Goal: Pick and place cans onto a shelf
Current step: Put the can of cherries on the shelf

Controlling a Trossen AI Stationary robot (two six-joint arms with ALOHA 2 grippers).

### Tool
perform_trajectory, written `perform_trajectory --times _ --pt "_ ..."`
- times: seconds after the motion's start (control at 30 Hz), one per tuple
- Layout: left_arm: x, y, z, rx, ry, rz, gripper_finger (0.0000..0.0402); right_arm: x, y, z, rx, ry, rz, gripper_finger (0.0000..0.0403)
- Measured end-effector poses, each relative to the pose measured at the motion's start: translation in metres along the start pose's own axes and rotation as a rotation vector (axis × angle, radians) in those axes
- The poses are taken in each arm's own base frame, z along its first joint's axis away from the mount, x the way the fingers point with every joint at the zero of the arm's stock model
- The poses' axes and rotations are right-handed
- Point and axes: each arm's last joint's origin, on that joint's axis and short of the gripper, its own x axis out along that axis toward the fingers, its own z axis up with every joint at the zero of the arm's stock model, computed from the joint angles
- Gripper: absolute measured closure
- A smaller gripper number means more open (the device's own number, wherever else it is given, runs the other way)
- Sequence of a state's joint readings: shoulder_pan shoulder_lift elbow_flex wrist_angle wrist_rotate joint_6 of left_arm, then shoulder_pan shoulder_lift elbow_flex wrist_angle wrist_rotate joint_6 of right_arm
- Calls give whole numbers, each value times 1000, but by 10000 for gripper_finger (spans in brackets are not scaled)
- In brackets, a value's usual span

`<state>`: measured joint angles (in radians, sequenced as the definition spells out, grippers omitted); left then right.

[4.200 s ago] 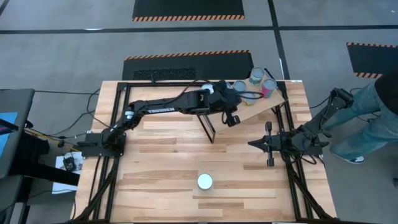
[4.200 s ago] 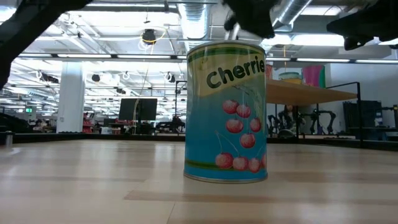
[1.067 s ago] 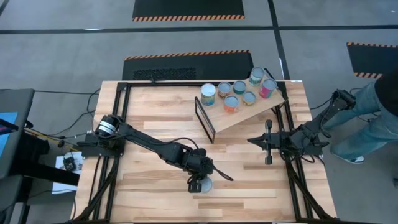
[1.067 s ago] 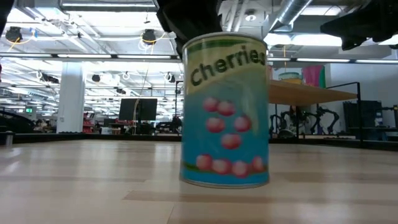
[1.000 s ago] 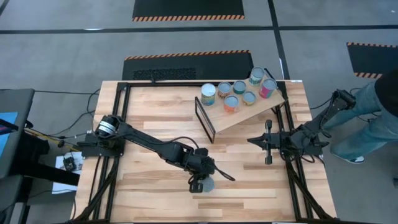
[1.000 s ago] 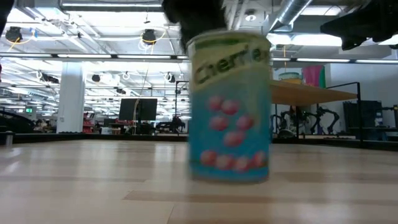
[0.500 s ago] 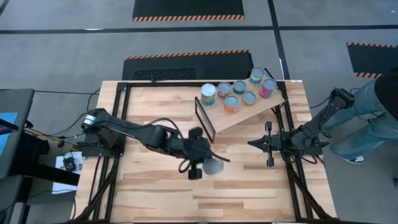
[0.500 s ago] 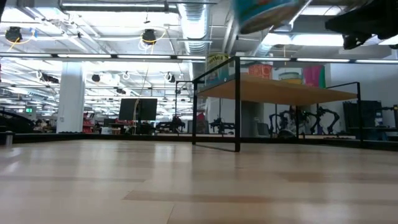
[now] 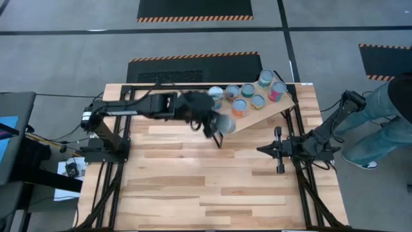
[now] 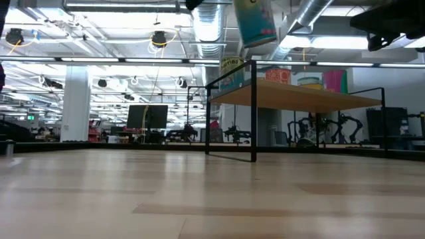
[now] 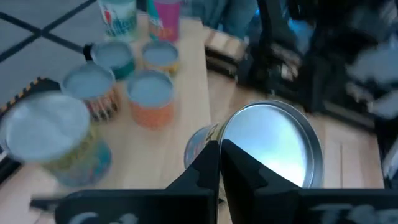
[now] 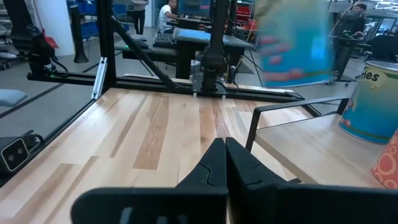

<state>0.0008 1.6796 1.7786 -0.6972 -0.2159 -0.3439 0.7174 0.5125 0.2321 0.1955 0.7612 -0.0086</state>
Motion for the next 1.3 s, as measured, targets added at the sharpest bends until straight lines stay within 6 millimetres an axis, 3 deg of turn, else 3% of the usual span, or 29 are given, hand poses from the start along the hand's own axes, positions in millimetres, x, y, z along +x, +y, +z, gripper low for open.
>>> perform_trajectory --times 0.3,0.4,0.63,0.77,1.3 --pt "10 42 15 -93 -32 50 401 0 0 0 -7 4 0 398" --pt "10 42 15 -102 -31 50 401 0 0 -1 -7 4 0 398" --pt "43 37 0 -70 67 74 401 0 0 0 -3 1 1 398" --pt "51 36 -3 -53 66 104 401 0 0 0 -1 1 1 398" --pt "52 45 -2 -46 45 211 401 0 0 0 0 1 2 397"
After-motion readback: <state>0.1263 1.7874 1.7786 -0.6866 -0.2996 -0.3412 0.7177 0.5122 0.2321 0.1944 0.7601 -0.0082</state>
